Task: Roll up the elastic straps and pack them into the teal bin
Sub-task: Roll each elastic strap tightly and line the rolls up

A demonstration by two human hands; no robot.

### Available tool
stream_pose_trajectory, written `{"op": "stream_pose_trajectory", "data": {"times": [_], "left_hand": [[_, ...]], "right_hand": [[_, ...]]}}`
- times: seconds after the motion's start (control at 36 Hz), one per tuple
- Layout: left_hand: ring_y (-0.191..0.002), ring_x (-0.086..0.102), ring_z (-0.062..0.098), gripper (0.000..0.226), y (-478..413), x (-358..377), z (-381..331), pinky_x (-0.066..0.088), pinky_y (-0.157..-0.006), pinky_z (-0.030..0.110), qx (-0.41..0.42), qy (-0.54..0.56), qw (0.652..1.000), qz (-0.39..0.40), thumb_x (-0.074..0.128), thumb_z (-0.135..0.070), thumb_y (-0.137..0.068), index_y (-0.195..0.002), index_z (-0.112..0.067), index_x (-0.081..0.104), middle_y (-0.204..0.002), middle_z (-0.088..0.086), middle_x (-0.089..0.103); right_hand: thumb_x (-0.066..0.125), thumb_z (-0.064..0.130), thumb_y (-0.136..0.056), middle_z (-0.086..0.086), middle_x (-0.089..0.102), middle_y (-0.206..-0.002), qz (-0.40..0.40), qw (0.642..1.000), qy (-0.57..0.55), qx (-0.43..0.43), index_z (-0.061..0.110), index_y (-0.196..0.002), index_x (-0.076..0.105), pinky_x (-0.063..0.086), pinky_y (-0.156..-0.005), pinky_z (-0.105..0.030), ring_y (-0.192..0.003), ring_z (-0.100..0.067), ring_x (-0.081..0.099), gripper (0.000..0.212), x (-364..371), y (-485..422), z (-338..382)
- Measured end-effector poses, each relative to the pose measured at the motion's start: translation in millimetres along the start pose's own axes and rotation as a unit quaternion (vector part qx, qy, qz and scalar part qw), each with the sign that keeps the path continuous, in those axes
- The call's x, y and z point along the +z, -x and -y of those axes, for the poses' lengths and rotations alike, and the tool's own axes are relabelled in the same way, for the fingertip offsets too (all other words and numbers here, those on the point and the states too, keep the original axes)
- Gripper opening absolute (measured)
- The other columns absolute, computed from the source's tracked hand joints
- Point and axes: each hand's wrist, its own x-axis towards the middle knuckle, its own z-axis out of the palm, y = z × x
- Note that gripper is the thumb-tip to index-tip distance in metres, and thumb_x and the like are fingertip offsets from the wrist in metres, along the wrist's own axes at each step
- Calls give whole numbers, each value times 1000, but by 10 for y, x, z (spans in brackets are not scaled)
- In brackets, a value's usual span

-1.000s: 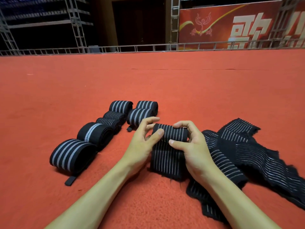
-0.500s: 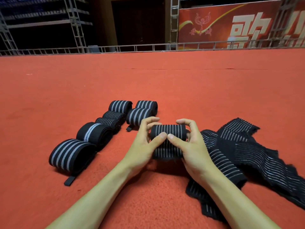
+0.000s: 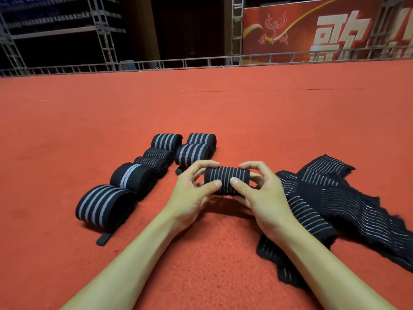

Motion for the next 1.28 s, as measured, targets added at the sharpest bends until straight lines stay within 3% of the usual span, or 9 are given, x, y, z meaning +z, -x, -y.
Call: {"op": "stream_pose_trajectory", "data": {"times": [0.19,0.36,0.42,0.5,0.58,0.67,0.78,0.94,1.28], "left_hand": [[-82,69,18,24,108,-137,-126,61,-71,33,-59,-43,996,-55,65,5,-88,-106,-11,67,-108,12,61],[-85,64,30,31,127,-506,-307,55,-85,53,-69,-92,986,-121,68,12,-83,-97,-15,71,-118,21,60],[-73,65,22,32,104,-599,-330,58,-65,37,-73,-109,981,-146,67,13,-84,-98,-15,71,-123,25,58],[-47,51,7,31,29,-683,-304,37,-39,19,-80,-135,972,-174,63,12,-87,-103,-13,67,-114,21,62],[-88,66,23,35,-73,-728,-202,54,-75,33,-64,-168,963,-200,68,10,-83,-97,-22,70,-111,15,67],[-112,59,20,34,-141,-732,-138,45,-105,38,-60,-211,954,-203,70,7,-82,-96,-23,70,-108,2,66],[-117,54,10,31,-219,-754,-59,39,-98,20,-50,-277,938,-202,71,1,-85,-105,-23,70,-117,3,66],[-109,52,6,31,-289,-819,-4,41,-104,27,-29,-370,908,-196,70,-7,-88,-114,-24,70,-109,-13,63],[-114,61,20,26,-339,-782,18,43,-104,32,-8,-399,895,-200,68,-20,-92,-116,-13,73,-116,7,71]], "right_hand": [[79,1,-78,-9,69,-103,13,997,73,16,31,-90,67,59,-82,-54,-83,-33,70,35,72,107,3],[84,5,-69,0,69,-94,58,973,224,-6,31,-86,61,56,-84,-43,-91,-21,67,39,449,-66,10],[85,7,-65,2,69,-93,60,964,257,-18,33,-83,59,54,-85,-47,-91,-22,68,41,595,-180,-55],[84,5,-66,2,68,-92,60,955,290,-27,30,-83,57,53,-86,-39,-92,-24,67,41,746,-331,-141],[84,8,-67,2,69,-93,60,948,312,-31,33,-83,55,53,-85,-39,-91,-25,68,42,783,-436,-274],[84,12,-67,3,70,-95,56,942,329,-44,38,-85,53,53,-87,-44,-91,-24,68,44,739,-509,-391],[84,14,-71,5,71,-97,56,930,359,-48,37,-86,52,50,-91,-39,-96,-25,66,41,720,-562,-452],[83,9,-74,2,67,-105,53,922,374,-79,22,-99,64,49,-94,-38,-100,-21,62,34,793,-661,-513],[82,22,-78,0,66,-89,-10,931,361,-52,15,-95,72,50,-89,-35,-90,-19,63,20,789,-739,-533]]}}
